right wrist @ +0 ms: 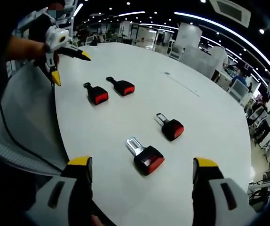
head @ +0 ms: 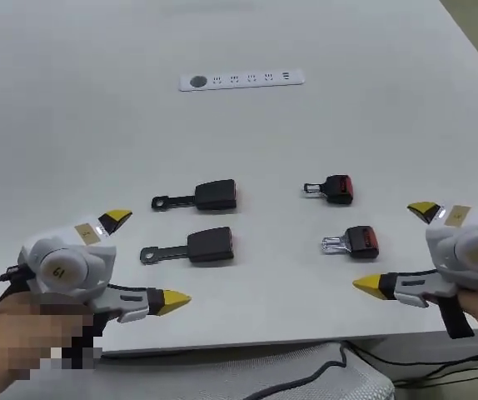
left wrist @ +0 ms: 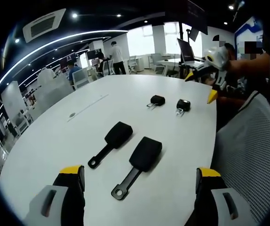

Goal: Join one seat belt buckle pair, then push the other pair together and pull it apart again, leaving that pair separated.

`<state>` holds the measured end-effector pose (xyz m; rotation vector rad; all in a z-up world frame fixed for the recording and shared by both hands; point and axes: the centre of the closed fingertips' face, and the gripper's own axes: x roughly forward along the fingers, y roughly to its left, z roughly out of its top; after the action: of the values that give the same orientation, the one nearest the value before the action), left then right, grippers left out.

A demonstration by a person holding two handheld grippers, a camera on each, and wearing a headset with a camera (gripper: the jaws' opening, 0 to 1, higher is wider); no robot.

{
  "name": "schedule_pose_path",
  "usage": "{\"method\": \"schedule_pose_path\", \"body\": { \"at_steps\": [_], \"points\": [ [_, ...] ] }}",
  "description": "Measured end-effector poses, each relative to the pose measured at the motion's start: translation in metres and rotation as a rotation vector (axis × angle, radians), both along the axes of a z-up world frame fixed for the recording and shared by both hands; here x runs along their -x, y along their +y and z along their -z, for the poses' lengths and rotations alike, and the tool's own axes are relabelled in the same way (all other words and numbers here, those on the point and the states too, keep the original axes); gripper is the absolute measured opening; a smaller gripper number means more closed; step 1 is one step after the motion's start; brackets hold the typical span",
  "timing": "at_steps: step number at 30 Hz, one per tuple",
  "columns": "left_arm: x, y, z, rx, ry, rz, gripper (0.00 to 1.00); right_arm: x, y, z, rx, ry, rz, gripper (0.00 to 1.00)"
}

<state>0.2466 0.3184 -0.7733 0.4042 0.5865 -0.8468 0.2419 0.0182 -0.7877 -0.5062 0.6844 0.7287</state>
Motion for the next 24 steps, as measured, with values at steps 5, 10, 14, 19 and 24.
{"method": "schedule_pose_path", "body": {
  "at_steps": [5,10,14,19,24],
  "points": [
    [-0.005,-0.001,0.001,-0.006,-0.004,0.000,1.00,-0.008,-0.005,0.000,0.016,0.000,-0.016,0.87],
    [-0.005,-0.003,0.003,-0.015,0.006,0.010,0.99,-0.014,-0.007,0.003,0.029,0.009,-0.030,0.82],
    [-0.009,0.000,0.007,-0.045,0.008,0.019,0.94,-0.015,-0.006,0.008,0.082,0.006,-0.089,0.78],
    [-0.010,-0.003,0.010,-0.061,0.016,0.041,0.90,-0.014,-0.003,0.012,0.121,0.018,-0.168,0.72],
    [-0.009,-0.006,0.015,-0.117,0.004,0.112,0.84,-0.019,-0.004,0.011,0.128,0.032,-0.207,0.63]
  ]
}}
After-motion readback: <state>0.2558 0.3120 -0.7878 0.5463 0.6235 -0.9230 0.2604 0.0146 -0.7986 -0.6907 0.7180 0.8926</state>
